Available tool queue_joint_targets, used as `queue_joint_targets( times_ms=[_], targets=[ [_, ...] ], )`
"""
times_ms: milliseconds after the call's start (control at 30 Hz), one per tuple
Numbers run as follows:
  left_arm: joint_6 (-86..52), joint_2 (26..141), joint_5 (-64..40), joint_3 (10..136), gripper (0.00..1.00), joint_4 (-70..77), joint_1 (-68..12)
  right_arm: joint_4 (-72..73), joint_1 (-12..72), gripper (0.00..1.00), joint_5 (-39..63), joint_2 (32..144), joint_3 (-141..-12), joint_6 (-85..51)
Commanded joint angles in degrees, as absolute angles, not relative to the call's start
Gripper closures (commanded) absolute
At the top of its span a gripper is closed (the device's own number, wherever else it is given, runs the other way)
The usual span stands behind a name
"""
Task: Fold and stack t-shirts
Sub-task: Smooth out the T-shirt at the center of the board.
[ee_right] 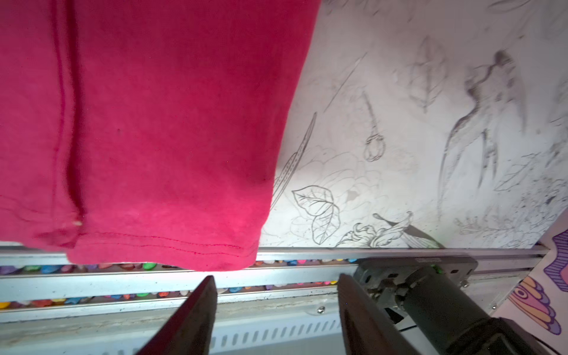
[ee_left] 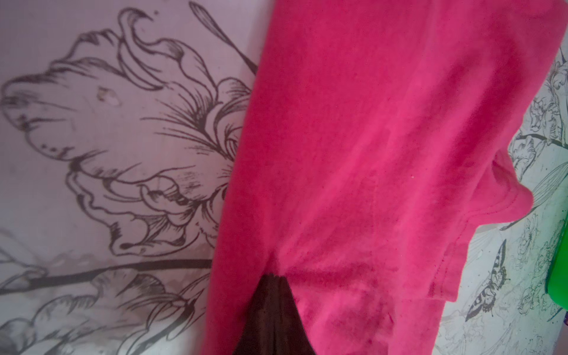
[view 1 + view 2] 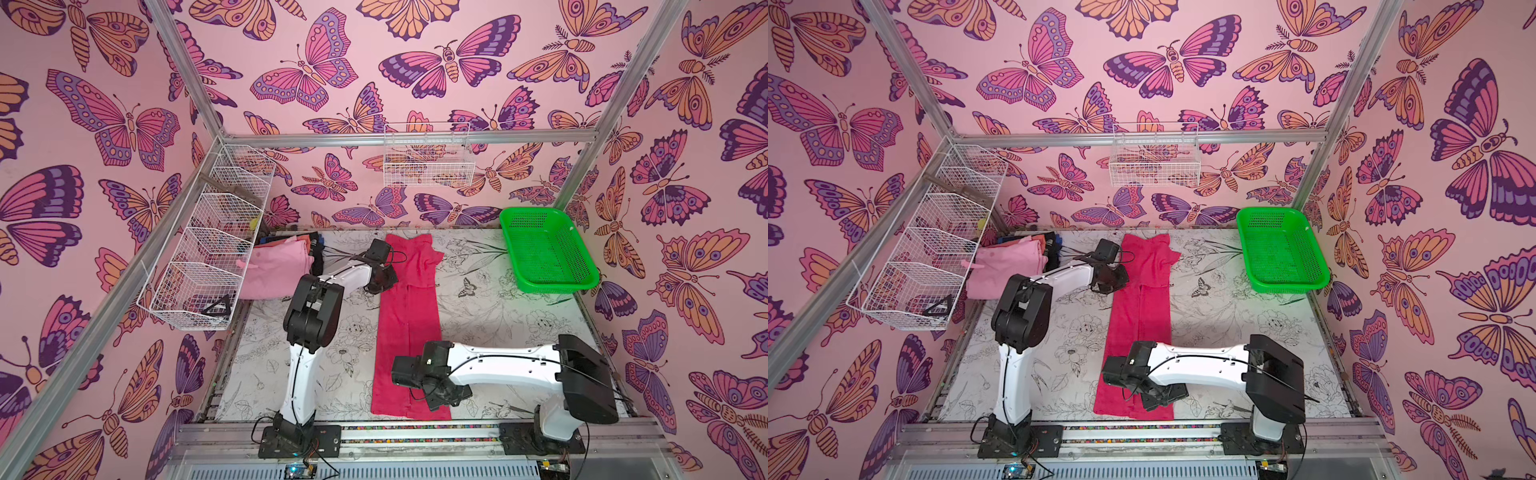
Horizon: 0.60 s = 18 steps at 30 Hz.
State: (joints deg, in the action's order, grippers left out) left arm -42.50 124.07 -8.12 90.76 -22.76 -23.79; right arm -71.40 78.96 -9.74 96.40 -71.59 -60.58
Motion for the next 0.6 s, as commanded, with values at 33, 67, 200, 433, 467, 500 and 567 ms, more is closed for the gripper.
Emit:
queue_joint_targets(
  times_ms=[33, 67, 200, 433, 467, 500, 567],
  targets=[
    [-40.5, 114.9, -8.1, 91.4, 0.91, -29.3, -23.6, -78.7, 79.2, 0.31, -25.0, 91.6, -77.5, -63.7],
    [-40.1, 113.1, -8.1, 92.0, 0.89, -30.7, -23.5, -79.3, 79.1, 0.30, -27.3, 90.3, -78.6, -64.3],
    [-40.6, 102.5, -9.1, 87.2, 0.72, -34.0, -23.6, -75.3, 77.6, 0.23, -32.7, 80.1, -75.0, -70.7],
    [-48.2, 75.8, -8.6, 50.8, 0.65, -28.4, -26.2, -44.5, 76.8, 0.18, -22.2, 51.6, -40.0, -86.4],
    [-49.3, 70.2, -9.0, 46.6, 0.63, -28.5, -26.3, -41.5, 77.0, 0.18, -21.7, 47.6, -36.1, -88.7],
    [-50.7, 65.5, -9.8, 43.0, 0.62, -28.6, -26.4, -39.6, 77.1, 0.19, -21.5, 43.9, -33.1, -90.3],
    [-52.9, 57.4, -11.3, 37.4, 0.60, -29.1, -26.8, -37.8, 78.0, 0.18, -22.4, 39.0, -30.1, -91.6]
  ],
)
